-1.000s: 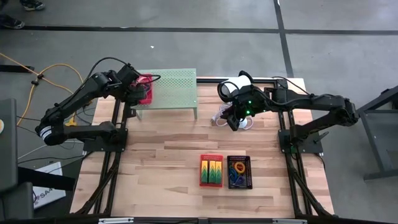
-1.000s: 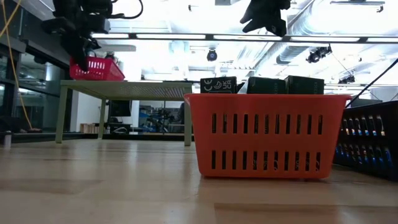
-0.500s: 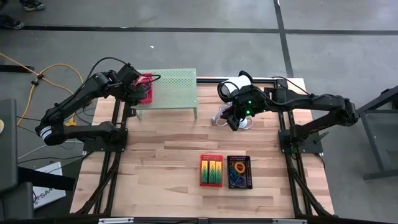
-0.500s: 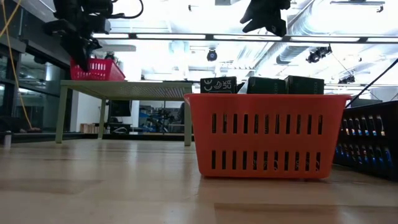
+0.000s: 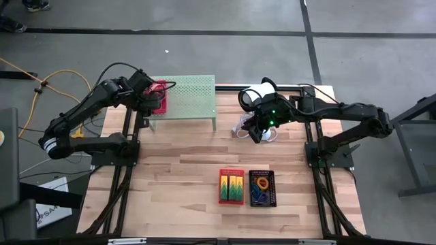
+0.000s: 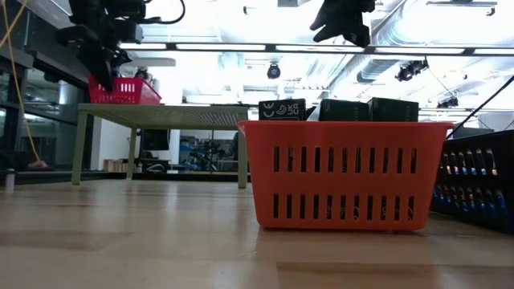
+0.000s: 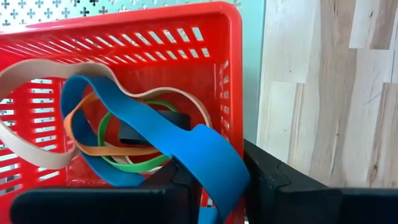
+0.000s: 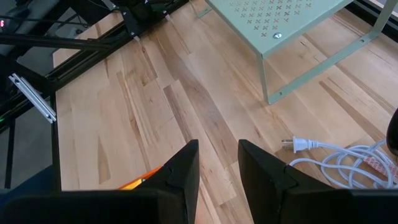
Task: Pick & Place Office Desk Supplies
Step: Put the red basket on the shelf
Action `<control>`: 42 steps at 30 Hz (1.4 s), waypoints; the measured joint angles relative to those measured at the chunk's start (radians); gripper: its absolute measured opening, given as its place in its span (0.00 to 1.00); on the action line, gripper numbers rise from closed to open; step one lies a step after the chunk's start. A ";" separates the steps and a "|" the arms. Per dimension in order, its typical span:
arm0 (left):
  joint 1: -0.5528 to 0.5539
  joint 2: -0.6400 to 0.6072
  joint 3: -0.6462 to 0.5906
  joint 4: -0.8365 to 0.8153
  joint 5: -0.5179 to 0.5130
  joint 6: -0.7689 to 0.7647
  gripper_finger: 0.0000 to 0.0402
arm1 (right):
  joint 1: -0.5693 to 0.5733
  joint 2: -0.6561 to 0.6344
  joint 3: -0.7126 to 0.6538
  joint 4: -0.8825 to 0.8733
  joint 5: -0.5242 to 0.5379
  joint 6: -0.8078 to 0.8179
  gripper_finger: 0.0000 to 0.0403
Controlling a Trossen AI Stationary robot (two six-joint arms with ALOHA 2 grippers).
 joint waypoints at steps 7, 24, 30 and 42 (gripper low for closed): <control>0.000 -0.004 0.000 0.010 0.000 0.000 0.20 | 0.000 0.000 0.000 0.000 0.000 0.000 0.25; 0.026 -0.028 0.000 -0.022 0.029 -0.011 0.20 | 0.000 0.000 0.000 0.000 0.000 0.000 0.25; 0.026 -0.035 0.000 -0.023 0.032 -0.008 0.20 | 0.000 0.000 0.000 0.000 0.000 0.000 0.25; 0.026 -0.035 0.000 -0.020 0.032 -0.022 0.21 | 0.000 0.000 0.000 0.000 0.000 0.000 0.25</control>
